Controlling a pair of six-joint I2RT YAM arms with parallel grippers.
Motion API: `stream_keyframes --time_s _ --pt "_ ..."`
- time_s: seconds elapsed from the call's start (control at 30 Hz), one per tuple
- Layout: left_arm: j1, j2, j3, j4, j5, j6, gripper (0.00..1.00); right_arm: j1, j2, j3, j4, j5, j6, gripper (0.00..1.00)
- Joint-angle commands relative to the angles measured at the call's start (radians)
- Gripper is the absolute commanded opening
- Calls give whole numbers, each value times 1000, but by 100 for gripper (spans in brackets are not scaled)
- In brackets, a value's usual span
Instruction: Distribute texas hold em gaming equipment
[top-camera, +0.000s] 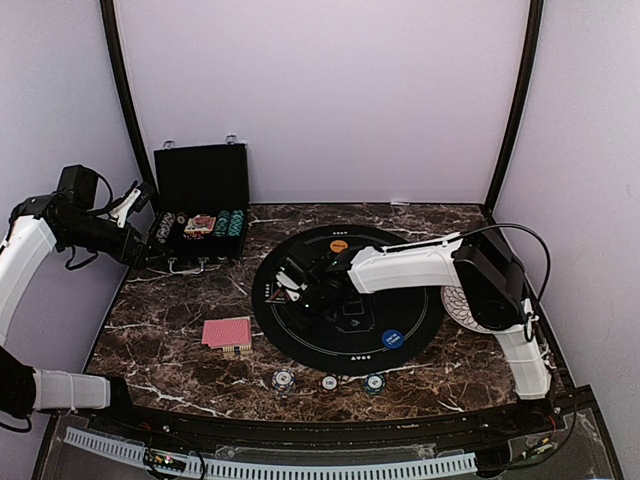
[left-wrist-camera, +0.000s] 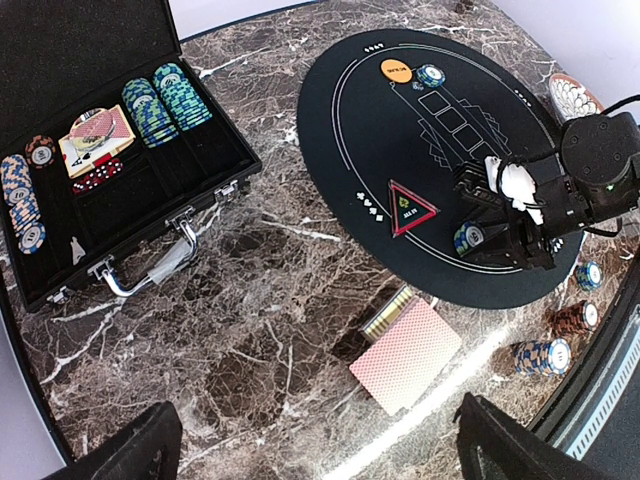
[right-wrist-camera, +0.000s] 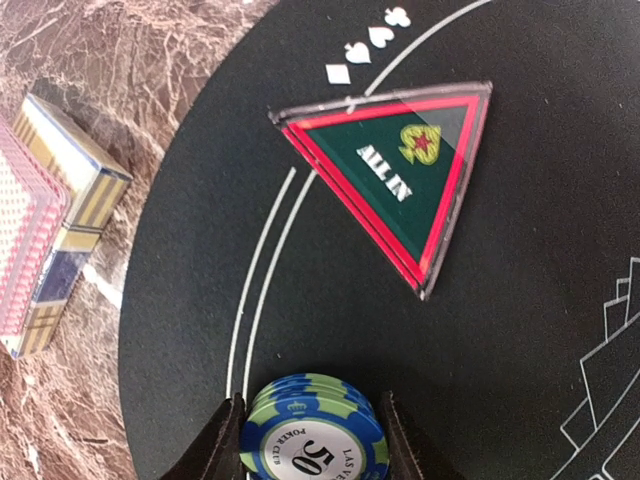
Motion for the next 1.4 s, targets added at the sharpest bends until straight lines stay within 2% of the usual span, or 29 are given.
stream_keyframes --time_s 0.0,0.13,0.3,0.4,0.57,0.73,0.93,1.2,1.37 --pt "-3 -22 1 -24 2 12 99 -13 28 45 19 -14 -10 47" --pt "-3 -22 1 -24 3 13 99 -18 14 41 19 -15 -12 63" --pt "-3 -15 5 -23 3 15 99 -23 -49 31 -10 2 -21 65" --pt "-4 -13 8 -26 2 17 99 -23 -158 -19 -30 11 -24 65" --pt "-3 -10 15 -31 3 22 99 -17 -379 -217 -67 18 9 67" --pt "-6 -10 19 -36 -5 29 99 20 -593 -476 -139 67 80 79" --pt "-10 0 19 -34 -7 27 99 75 -755 -655 -191 39 149 86" --pt "-11 16 26 -35 -3 20 99 122 -740 -752 -158 -13 138 86" --pt "-11 18 32 -39 -1 15 99 139 -690 -756 -132 -15 117 87"
